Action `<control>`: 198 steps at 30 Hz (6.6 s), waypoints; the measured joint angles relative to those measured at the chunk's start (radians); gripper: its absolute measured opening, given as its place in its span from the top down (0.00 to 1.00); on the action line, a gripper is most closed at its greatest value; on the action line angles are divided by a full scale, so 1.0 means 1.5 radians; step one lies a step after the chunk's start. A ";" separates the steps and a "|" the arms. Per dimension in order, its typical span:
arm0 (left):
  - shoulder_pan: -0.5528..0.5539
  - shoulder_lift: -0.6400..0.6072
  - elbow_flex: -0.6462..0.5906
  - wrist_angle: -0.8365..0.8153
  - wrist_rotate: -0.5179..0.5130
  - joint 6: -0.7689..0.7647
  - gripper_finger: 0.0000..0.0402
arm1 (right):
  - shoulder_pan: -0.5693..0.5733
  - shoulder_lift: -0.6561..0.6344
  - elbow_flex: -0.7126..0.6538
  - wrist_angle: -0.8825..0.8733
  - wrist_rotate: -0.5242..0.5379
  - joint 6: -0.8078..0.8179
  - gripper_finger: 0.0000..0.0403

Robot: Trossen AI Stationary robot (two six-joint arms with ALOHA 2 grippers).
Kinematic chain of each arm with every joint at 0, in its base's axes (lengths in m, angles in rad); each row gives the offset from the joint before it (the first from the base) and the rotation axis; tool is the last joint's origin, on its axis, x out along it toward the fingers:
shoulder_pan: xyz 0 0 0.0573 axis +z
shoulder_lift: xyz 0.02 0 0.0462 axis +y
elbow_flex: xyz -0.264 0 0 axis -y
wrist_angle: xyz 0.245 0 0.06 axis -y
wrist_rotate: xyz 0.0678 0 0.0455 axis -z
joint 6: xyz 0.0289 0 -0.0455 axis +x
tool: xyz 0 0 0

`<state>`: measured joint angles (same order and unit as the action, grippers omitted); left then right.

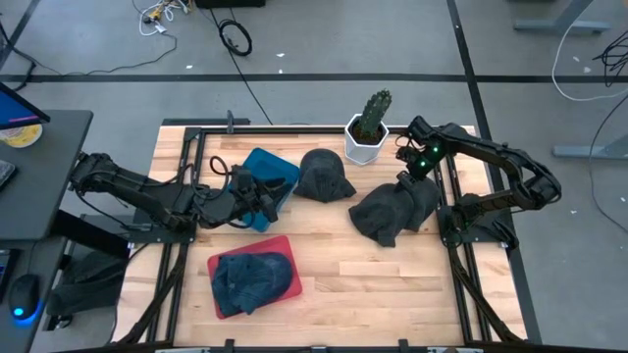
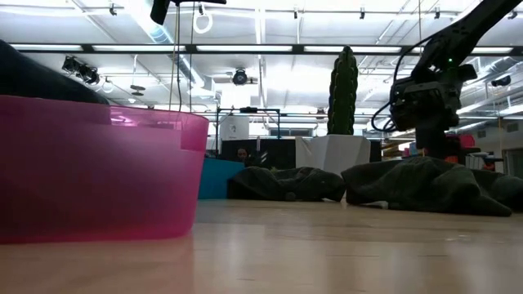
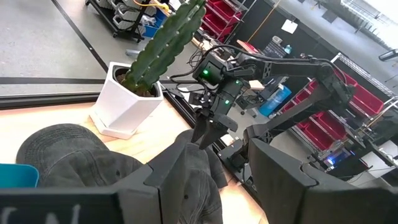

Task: Pick & Place hat
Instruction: Put the middle black cap into the blue bin

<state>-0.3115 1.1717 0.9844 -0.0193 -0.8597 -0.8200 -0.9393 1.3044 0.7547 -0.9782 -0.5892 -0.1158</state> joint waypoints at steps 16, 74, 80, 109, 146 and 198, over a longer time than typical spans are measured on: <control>0.000 0.000 0.000 0.000 0.000 0.004 0.56 | 0.001 -0.001 0.000 -0.017 -0.025 -0.011 0.27; 0.003 0.000 0.000 0.000 0.000 0.001 0.56 | 0.023 -0.308 0.198 0.064 -0.264 0.303 0.98; 0.022 0.000 0.000 0.018 0.000 -0.029 0.56 | 0.028 -0.334 0.198 0.331 -0.285 0.488 0.98; 0.128 0.009 0.001 0.285 0.246 0.033 0.28 | 0.173 -0.275 0.198 0.630 -0.126 0.585 0.98; 0.129 0.104 0.000 0.571 0.351 0.079 0.98 | 0.288 -0.165 0.198 0.659 -0.068 0.549 0.82; 0.160 0.062 -0.001 -0.179 -0.198 -0.438 0.99 | 0.361 -0.232 0.198 0.440 -0.036 0.350 0.72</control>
<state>-0.0719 1.2652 0.9836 -0.2881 -1.1559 -1.4771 -0.3985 0.9558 1.0519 -0.3178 -0.6437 0.4088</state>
